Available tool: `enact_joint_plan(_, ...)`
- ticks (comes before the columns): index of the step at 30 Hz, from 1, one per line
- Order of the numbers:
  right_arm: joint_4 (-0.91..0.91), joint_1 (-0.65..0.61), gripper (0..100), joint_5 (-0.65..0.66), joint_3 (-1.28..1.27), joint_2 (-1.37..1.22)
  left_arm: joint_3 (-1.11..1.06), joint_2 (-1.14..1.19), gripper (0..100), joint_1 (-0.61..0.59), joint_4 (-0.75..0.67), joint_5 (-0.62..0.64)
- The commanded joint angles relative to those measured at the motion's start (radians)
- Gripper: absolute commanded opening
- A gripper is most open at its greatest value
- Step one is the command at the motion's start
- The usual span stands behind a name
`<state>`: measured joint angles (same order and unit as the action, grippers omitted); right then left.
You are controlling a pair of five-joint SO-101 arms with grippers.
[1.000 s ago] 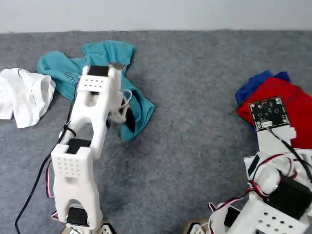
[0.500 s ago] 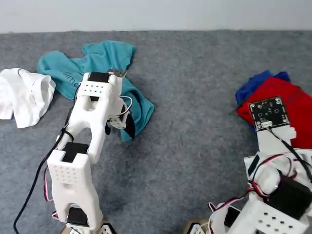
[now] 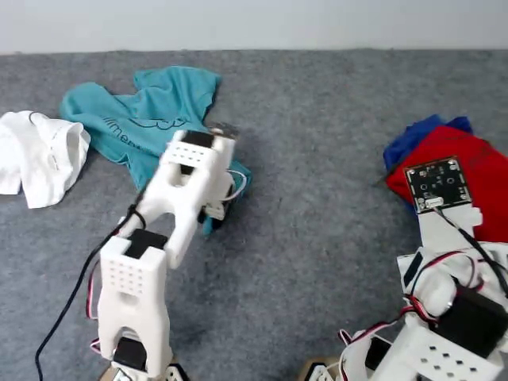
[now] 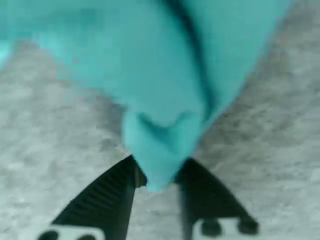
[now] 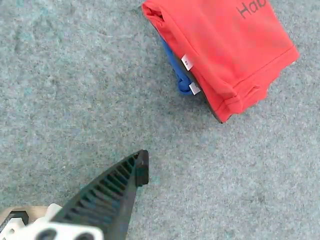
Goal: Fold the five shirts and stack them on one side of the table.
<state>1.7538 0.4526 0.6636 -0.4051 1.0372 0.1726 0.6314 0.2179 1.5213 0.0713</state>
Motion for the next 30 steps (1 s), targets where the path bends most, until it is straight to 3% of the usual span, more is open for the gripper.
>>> enact_joint_plan(1,0.016,-0.007,67.5,0.005,0.005,0.012,0.047,0.029,1,0.014,0.011,-0.009)
enact_joint_plan(8,0.016,-0.007,67.5,0.005,0.005,0.004,0.285,-0.078,1,-0.061,0.232,-0.009)
enact_joint_plan(12,0.015,-0.008,67.5,0.008,-0.017,0.007,0.375,-0.293,1,-0.150,0.236,-0.009)
enact_joint_plan(21,-0.008,-0.012,67.5,0.009,-0.203,0.012,0.120,-0.934,1,-0.235,0.235,-0.014)
enact_joint_plan(27,-0.180,-0.016,67.5,0.002,-0.331,0.012,-0.027,-1.419,1,-0.215,0.235,-0.037)
enact_joint_plan(30,-0.252,-0.105,67.5,0.000,-0.408,0.002,-0.120,-1.611,1,-0.247,0.233,-0.037)
